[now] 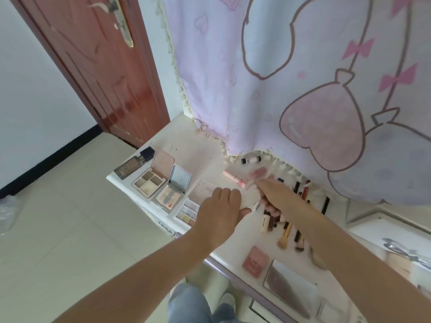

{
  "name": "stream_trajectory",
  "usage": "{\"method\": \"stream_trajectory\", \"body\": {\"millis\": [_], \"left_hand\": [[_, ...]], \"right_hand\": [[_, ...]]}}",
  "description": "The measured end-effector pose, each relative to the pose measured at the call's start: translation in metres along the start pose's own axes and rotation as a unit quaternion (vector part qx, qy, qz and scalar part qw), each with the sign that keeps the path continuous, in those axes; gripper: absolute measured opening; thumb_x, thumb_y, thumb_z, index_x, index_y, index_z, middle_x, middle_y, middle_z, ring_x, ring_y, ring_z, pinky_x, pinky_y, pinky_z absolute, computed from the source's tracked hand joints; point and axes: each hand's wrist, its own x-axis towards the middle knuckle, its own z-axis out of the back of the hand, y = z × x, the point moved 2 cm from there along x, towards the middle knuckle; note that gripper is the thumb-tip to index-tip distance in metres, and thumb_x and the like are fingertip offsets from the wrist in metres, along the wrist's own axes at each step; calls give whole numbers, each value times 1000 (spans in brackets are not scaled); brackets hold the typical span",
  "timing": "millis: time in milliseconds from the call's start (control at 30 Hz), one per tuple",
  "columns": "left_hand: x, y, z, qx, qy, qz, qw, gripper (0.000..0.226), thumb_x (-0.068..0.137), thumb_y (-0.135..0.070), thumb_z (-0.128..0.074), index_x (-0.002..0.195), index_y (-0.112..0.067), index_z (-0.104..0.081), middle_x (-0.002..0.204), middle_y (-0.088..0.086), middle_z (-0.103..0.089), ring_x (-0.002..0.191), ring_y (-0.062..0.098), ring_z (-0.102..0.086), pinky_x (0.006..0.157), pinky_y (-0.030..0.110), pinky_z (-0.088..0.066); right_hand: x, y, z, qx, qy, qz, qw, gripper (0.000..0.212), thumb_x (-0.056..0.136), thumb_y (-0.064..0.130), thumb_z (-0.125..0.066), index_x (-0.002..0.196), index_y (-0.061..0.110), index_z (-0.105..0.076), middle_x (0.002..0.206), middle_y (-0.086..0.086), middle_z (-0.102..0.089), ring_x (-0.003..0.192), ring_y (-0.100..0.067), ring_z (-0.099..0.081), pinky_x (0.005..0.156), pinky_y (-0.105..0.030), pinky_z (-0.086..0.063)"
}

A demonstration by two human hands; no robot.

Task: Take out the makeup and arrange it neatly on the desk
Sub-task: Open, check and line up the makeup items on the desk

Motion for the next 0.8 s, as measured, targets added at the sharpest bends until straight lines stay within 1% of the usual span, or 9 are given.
{"method": "stream_trajectory", "body": {"millis": [67, 167, 300, 433, 533, 633, 667, 733, 800], "left_hand": [[15, 5, 14, -1, -32, -41, 999, 39, 97, -42, -12, 77, -17, -34, 52, -3, -52, 45, 11, -50, 33, 18, -36], [30, 11, 25, -13, -39, -100, 994, 47, 98, -41, -7, 74, -15, -38, 49, -3, -51, 42, 11, -49, 31, 18, -34], [45, 10, 37, -152, 33, -2, 988, 60, 97, -42, -12, 75, -8, -56, 55, 0, -56, 45, 14, -53, 40, 18, -35], [50, 17, 30, -499, 119, 163, 843, 25, 96, -23, -39, 71, -25, -42, 53, -9, -46, 40, 0, -46, 43, 8, -34], [53, 20, 33, -552, 111, 196, 803, 31, 96, -18, -39, 67, -25, -43, 51, -7, -46, 35, 0, -45, 41, 10, -36], [50, 21, 36, -491, 120, 172, 846, 23, 93, -32, -42, 70, -30, -42, 59, -10, -46, 48, 2, -46, 45, 11, -37], [49, 22, 37, -452, 127, 161, 868, 20, 90, -39, -41, 72, -29, -41, 60, -11, -46, 53, 5, -47, 48, 14, -36], [47, 24, 38, -363, 129, 136, 913, 23, 91, -43, -44, 82, -21, -44, 65, -9, -49, 62, 15, -52, 52, 20, -34], [48, 28, 41, -302, 110, 129, 938, 29, 91, -39, -45, 95, -11, -49, 72, 0, -56, 70, 23, -55, 55, 25, -30]], "right_hand": [[-2, 16, 6, 4, -10, -5, 1000, 32, 87, 22, -40, 56, 13, -40, 26, 6, -32, 21, -9, -22, 35, -7, -19], [-13, 26, 10, 8, -3, -3, 1000, 28, 89, 19, -38, 68, 8, -53, 26, 5, -32, 22, -9, -22, 36, -8, -19], [-45, 36, 22, -43, -49, 250, 966, 21, 94, 14, -34, 84, 24, -50, 55, 8, -43, 34, 3, -42, 36, -8, -29], [-78, 59, 47, -134, 23, 394, 909, 35, 93, 10, -42, 102, 44, -40, 91, 12, -53, 77, 4, -55, 68, -11, -47], [-78, 63, 65, -131, 71, 383, 912, 45, 90, 9, -49, 107, 49, -39, 104, 16, -55, 90, 7, -57, 76, -14, -50], [-71, 69, 66, -58, 38, 293, 954, 14, 94, 32, -39, 95, 40, -51, 78, 9, -65, 51, 4, -59, 44, -9, -44], [-66, 70, 63, -61, 37, 243, 967, 27, 94, 41, -33, 88, 32, -57, 62, 6, -65, 40, -2, -54, 36, -12, -38], [-60, 70, 57, -109, 47, 183, 976, 47, 93, 48, -32, 74, 17, -62, 47, 2, -60, 33, -8, -45, 34, -16, -33], [-61, 73, 52, -114, 72, 212, 968, 30, 93, 33, -45, 74, 16, -62, 55, 2, -62, 41, -8, -51, 40, -17, -41]]}}
